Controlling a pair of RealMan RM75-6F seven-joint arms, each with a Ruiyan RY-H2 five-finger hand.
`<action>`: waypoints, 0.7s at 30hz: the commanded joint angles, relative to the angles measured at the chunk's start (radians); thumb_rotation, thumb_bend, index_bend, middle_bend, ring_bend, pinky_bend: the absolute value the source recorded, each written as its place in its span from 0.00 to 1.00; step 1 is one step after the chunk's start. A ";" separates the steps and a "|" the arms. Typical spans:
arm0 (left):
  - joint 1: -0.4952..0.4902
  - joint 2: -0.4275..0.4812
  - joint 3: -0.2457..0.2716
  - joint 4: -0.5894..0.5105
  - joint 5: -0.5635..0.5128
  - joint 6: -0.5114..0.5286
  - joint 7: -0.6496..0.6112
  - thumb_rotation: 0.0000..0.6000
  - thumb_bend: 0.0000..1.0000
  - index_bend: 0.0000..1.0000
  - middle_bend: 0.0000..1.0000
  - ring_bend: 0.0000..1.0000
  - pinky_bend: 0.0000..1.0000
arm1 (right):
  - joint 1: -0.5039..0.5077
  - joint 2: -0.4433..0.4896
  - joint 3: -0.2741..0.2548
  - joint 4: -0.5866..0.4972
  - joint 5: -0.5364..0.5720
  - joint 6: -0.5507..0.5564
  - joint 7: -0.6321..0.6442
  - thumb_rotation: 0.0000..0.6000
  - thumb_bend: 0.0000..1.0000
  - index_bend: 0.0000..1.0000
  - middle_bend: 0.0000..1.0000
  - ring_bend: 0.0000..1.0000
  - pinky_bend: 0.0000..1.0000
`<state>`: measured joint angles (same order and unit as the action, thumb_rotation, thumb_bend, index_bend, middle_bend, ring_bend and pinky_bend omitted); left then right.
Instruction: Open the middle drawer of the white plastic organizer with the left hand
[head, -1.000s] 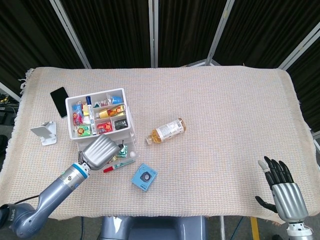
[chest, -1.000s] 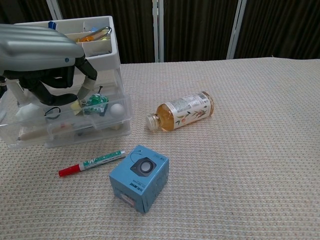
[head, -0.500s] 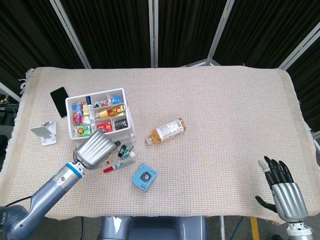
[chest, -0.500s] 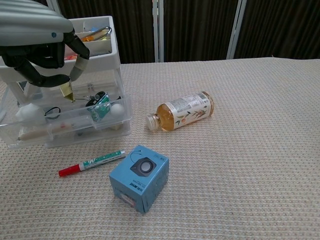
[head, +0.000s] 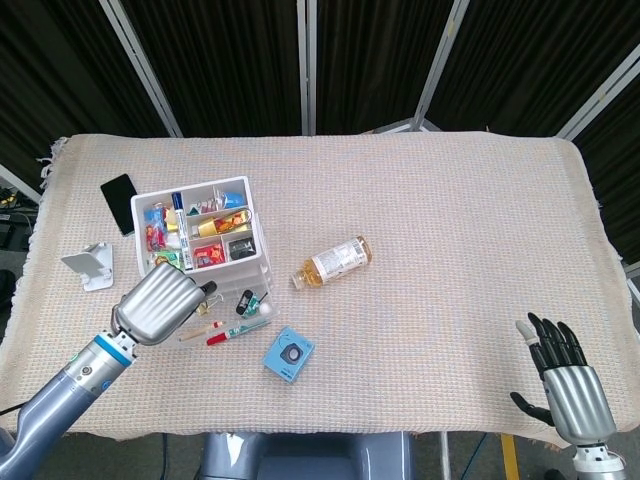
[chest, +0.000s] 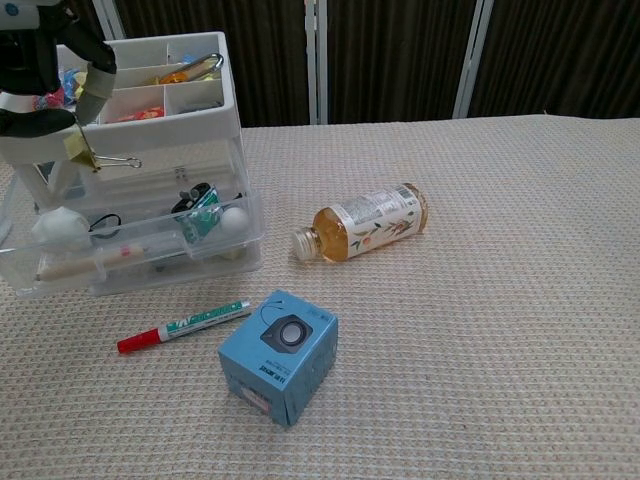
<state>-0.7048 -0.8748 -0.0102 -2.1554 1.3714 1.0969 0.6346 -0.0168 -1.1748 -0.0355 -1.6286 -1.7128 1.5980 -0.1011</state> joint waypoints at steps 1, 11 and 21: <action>0.054 0.039 0.035 0.036 0.075 0.038 -0.071 1.00 0.52 0.60 0.99 0.94 0.81 | 0.000 -0.001 0.000 0.000 0.000 0.000 -0.002 1.00 0.02 0.00 0.00 0.00 0.00; 0.169 0.068 0.108 0.205 0.227 0.120 -0.260 1.00 0.52 0.58 0.99 0.94 0.81 | 0.000 -0.012 -0.001 0.002 0.003 -0.008 -0.024 1.00 0.02 0.00 0.00 0.00 0.00; 0.226 -0.007 0.130 0.390 0.280 0.133 -0.406 1.00 0.48 0.52 0.99 0.94 0.81 | 0.001 -0.018 0.000 0.005 0.008 -0.014 -0.033 1.00 0.02 0.00 0.00 0.00 0.00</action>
<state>-0.4913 -0.8640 0.1144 -1.7879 1.6422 1.2288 0.2490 -0.0162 -1.1926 -0.0358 -1.6241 -1.7051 1.5845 -0.1340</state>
